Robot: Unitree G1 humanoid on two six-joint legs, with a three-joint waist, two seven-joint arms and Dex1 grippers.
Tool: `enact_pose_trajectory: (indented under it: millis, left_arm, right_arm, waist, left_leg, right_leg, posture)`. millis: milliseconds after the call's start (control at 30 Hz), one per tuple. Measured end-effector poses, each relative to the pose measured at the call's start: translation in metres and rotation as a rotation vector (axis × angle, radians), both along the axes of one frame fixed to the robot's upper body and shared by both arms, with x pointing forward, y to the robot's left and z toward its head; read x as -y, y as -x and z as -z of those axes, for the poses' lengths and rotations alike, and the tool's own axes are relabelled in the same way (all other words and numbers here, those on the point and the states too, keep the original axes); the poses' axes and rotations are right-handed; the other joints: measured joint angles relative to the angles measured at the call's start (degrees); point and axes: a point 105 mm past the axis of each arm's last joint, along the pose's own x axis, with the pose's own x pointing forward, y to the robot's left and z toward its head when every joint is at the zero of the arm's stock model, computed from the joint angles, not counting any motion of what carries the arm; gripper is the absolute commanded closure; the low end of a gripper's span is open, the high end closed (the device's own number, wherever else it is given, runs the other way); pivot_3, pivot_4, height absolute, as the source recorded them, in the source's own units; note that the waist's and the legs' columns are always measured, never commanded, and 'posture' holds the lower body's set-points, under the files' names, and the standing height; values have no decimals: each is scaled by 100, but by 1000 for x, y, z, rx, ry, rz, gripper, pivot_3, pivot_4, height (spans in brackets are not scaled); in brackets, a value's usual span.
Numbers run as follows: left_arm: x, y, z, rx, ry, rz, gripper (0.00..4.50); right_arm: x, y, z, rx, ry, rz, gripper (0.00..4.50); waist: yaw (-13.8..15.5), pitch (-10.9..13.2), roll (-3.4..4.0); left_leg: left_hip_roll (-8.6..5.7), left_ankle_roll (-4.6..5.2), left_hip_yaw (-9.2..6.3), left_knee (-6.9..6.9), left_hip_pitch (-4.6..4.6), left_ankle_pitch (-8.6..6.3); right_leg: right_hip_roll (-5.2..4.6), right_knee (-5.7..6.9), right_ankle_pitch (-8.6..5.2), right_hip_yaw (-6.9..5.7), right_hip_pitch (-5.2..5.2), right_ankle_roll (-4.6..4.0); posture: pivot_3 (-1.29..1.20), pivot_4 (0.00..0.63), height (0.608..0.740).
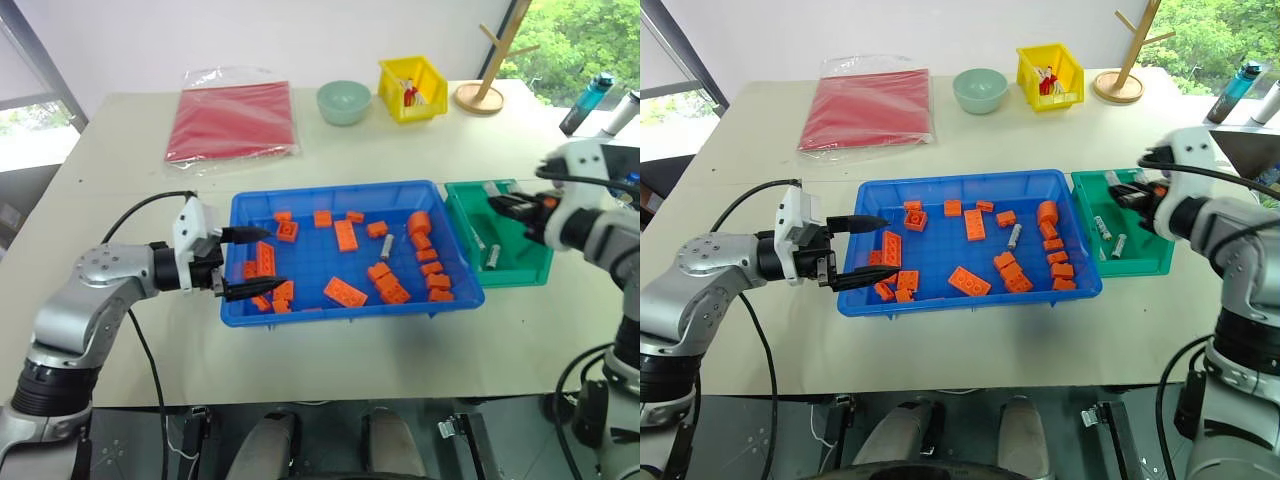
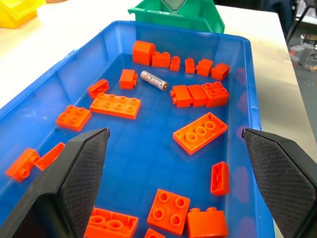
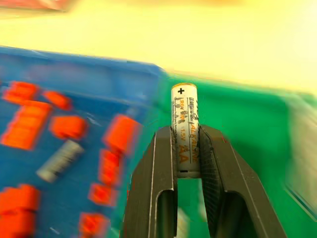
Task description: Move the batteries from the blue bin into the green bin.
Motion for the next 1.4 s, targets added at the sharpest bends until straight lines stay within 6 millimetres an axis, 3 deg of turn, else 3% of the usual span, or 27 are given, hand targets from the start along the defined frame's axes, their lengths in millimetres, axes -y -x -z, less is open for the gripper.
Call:
enact_pose_trajectory:
  millis: [167, 267, 367, 500, 567, 700, 800, 1033, 1400]
  left_arm:
    - [3, 0, 1, -2, 14, 5, 0]
    - [6, 0, 2, -5, 22, 9, 0]
    - [8, -1, 3, -7, 24, 9, 0]
    - [9, -1, 3, -4, 23, 4, 0]
    - [9, -2, 3, -3, 24, 2, 0]
    - [9, -2, 2, 3, 24, -11, 0]
    - [11, 1, 2, 11, 22, -11, 0]
    - [8, 5, 2, 19, 15, -39, 0]
    - [5, 11, 1, 21, 15, -68, 0]
  right_arm:
    - [15, 7, 18, -37, -8, 70, 1452]
    - [15, 3, 16, -17, 13, 62, 99]
    - [3, -8, 5, 15, 54, -30, 99]
    - [-37, -20, -22, 96, 90, -225, 99]
    - [-55, -23, -25, 99, 96, -308, 99]
    - [-97, -24, 0, 42, 174, -512, 99]
    - [-118, -20, 21, 14, 252, -660, 99]
    - [-113, -27, 62, -87, 394, -811, 99]
    - [-118, -43, 75, -94, 403, -857, 99]
  waist:
    - [1, 0, 0]
    - [2, 0, 0]
    - [-8, 0, 1]
    - [-16, 1, 1]
    - [-7, 0, 0]
    - [23, 1, -2]
    - [21, 1, -2]
    - [-5, 2, -3]
    - [11, 2, -3]
  left_leg:
    - [2, 0, 4, 1, 1, 0]
    - [2, 0, 4, 1, 1, 0]
    - [2, 0, 6, 1, 1, 0]
    - [8, 0, 5, 0, 1, 0]
    - [8, 0, 4, 1, 1, 0]
    - [0, 0, -2, 4, 0, 0]
    - [0, 0, -5, 4, 0, 0]
    - [3, 0, -4, 3, 0, 0]
    - [2, 0, -7, 5, 0, 0]
  right_leg:
    - [0, -1, 0, 0, 2, 0]
    - [1, 0, 0, 0, 2, 0]
    - [1, -1, 0, 0, 1, 0]
    - [5, -3, 0, 0, 2, 0]
    - [5, -4, 0, 0, 3, 0]
    - [0, -6, 0, 0, 5, 0]
    - [1, -6, 0, 0, 4, 0]
    - [3, -6, 0, -1, 2, 0]
    - [3, -8, 0, -1, 4, 0]
  posture:
    - [0, 150, 717]
    - [0, 150, 717]
    - [0, 150, 717]
    - [0, 150, 717]
    - [0, 150, 717]
    - [0, 150, 717]
    - [0, 150, 717]
    - [0, 150, 717]
    - [0, 150, 717]
